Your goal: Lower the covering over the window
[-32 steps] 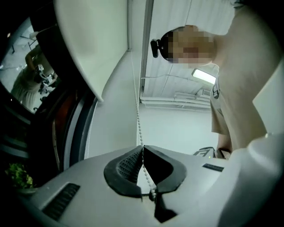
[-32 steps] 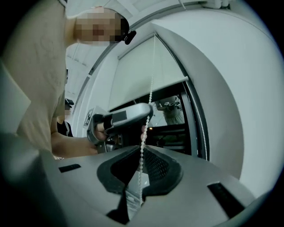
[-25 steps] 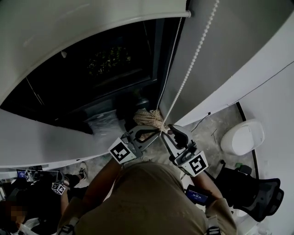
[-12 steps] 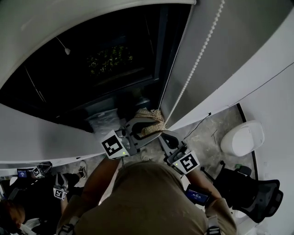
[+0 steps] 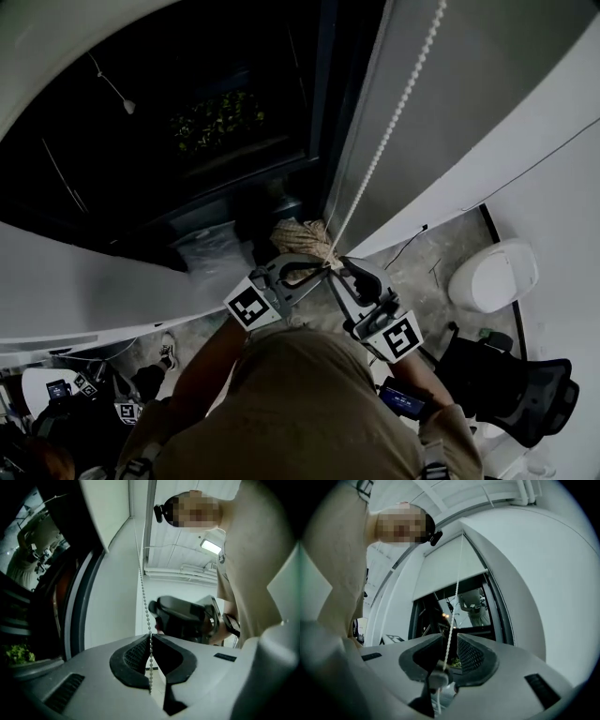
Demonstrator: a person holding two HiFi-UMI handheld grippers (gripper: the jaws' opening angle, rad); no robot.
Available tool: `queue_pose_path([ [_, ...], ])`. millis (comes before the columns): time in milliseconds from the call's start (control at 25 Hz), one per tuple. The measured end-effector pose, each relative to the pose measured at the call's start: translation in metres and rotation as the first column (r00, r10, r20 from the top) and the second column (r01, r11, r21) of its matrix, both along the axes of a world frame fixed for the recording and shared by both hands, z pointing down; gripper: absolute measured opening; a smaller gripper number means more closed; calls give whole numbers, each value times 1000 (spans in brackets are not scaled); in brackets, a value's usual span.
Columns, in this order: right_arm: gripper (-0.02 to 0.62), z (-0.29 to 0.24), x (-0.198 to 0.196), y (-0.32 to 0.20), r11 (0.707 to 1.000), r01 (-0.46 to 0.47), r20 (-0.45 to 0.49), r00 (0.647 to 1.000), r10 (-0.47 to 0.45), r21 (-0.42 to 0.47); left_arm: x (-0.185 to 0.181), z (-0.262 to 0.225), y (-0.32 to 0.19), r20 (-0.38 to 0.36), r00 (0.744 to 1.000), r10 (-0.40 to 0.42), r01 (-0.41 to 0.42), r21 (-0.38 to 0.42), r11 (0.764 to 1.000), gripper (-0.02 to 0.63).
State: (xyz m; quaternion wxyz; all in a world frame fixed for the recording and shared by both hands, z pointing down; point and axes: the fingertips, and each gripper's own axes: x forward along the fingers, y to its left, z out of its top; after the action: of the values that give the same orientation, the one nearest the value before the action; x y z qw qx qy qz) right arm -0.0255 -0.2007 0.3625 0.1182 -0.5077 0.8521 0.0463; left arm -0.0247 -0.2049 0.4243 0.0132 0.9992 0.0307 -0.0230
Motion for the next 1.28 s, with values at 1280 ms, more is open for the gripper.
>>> queue_pose_path([
  [1280,9,7,-12,-13,998,39,-17,999,-40,-43,-28,-37,-9,-209,977,53,-86,-154,984,142],
])
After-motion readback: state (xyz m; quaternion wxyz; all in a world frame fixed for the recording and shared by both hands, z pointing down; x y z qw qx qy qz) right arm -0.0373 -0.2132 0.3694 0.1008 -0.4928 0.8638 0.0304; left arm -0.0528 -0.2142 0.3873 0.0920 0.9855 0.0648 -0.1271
